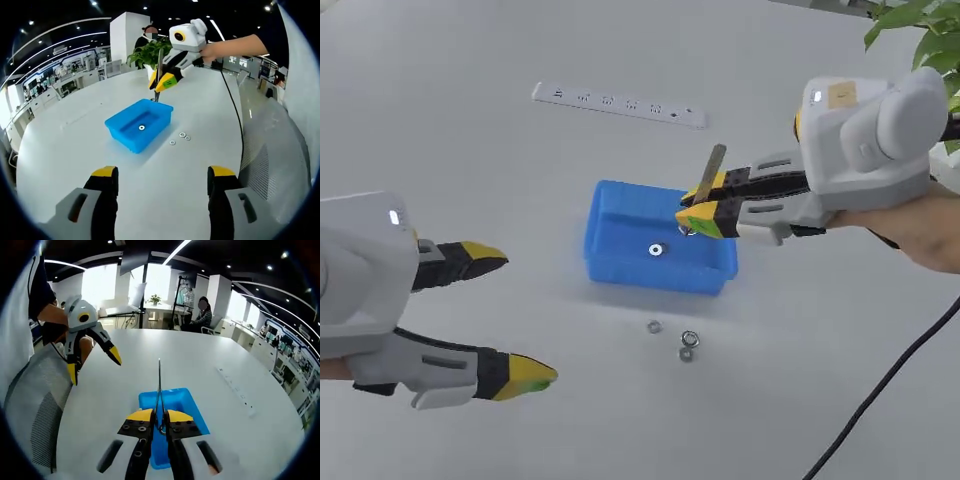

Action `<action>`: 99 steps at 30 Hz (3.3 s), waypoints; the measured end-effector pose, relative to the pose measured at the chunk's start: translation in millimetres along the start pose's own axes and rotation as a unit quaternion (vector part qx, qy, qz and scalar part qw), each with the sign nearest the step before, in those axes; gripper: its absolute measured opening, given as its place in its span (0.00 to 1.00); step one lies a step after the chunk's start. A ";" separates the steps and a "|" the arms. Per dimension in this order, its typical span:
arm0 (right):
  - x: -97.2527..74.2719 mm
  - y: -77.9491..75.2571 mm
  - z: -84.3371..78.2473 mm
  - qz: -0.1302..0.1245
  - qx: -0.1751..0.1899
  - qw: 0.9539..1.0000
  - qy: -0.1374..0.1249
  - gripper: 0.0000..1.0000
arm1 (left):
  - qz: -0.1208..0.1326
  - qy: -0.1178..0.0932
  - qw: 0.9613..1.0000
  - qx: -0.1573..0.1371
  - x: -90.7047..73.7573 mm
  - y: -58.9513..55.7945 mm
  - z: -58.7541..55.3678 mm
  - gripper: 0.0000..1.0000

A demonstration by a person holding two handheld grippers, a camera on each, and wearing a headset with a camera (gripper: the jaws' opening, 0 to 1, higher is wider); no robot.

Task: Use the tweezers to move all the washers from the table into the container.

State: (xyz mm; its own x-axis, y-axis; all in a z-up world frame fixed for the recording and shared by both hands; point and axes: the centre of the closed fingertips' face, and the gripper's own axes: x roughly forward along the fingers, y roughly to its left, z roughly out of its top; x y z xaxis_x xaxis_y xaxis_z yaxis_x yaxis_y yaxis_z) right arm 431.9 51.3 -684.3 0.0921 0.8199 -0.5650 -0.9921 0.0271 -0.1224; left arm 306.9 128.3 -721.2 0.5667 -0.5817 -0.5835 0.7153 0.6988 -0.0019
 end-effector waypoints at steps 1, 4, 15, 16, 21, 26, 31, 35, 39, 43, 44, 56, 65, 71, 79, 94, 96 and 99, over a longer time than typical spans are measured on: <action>1.5 -2.2 -2.2 0.001 0.002 1.000 0.000 0.10 | 0.000 0.000 1.000 -0.001 0.0 0.4 -0.1 0.80; 7.3 -8.7 -10.8 -0.001 0.005 1.000 0.006 0.10 | 0.009 0.005 1.000 0.000 -0.4 2.6 3.1 0.83; 39.2 -22.5 -41.1 0.001 0.012 1.000 0.028 0.10 | 0.011 -0.004 1.000 -0.029 5.3 -1.7 6.3 0.94; 41.4 -21.6 -44.3 0.003 0.010 0.999 0.032 0.10 | 0.011 0.000 0.999 -0.031 5.7 -1.2 3.7 0.94; 48.6 -19.5 -49.3 0.002 0.008 0.999 0.037 0.10 | 0.017 0.007 0.999 -0.038 5.9 1.6 -1.1 0.98; 51.2 -18.1 -48.4 0.004 0.009 0.999 0.035 0.10 | 0.017 0.009 0.999 -0.039 7.0 2.6 -1.2 0.99; 49.9 -21.1 -48.2 -0.003 0.011 0.999 0.035 0.10 | 0.017 0.008 0.999 -0.038 7.0 2.4 -0.2 0.99; 47.3 -23.5 -49.0 -0.009 0.014 0.999 0.036 0.10 | 0.019 0.008 0.999 -0.038 7.0 3.4 -0.1 0.99; 45.5 -22.5 -49.2 -0.011 0.017 0.999 0.034 0.10 | 0.020 0.001 0.999 -0.037 9.7 11.1 4.1 0.99; 43.3 -20.9 -48.6 -0.009 0.015 0.999 0.036 0.10 | 0.011 -0.011 1.000 -0.024 14.8 24.1 22.7 0.99; 42.7 -20.7 -48.0 -0.009 0.015 0.999 0.035 0.10 | 0.011 -0.019 1.000 -0.021 16.1 28.4 29.4 0.99; 37.6 -17.7 -41.7 -0.010 0.008 0.999 0.035 0.10 | -0.034 -0.079 0.996 -0.004 52.8 50.1 103.9 0.76; 39.3 -11.1 -32.1 0.002 0.009 1.000 0.023 0.10 | -0.091 -0.094 0.991 0.015 84.7 34.5 125.9 0.57; 40.0 -7.7 -30.1 0.013 0.014 1.000 0.014 0.10 | -0.112 -0.110 0.988 0.014 97.5 32.9 135.2 0.46; 42.4 0.0 -27.8 0.030 0.016 0.999 0.008 0.10 | -0.126 -0.104 0.986 0.042 105.2 35.6 133.8 0.27; 45.2 3.5 -29.9 0.042 0.015 0.999 0.010 0.10 | -0.140 -0.097 0.985 0.036 106.7 30.7 131.9 0.10; 44.9 4.8 -29.3 0.044 0.015 0.999 0.010 0.10 | -0.139 -0.096 0.985 0.030 106.7 30.7 132.0 0.09; 44.4 4.8 -27.6 0.043 0.013 0.999 0.009 0.10 | -0.135 -0.098 0.986 0.028 106.4 32.1 133.3 0.09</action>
State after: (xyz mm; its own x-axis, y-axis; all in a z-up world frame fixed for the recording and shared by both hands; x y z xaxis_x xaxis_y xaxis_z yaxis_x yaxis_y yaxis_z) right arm 433.6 72.1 -732.5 0.0077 0.8091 -0.5877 -0.9983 -0.0276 -0.0511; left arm 444.7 33.3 -675.1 0.4173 -0.8161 -0.3999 0.8689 0.4872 -0.0874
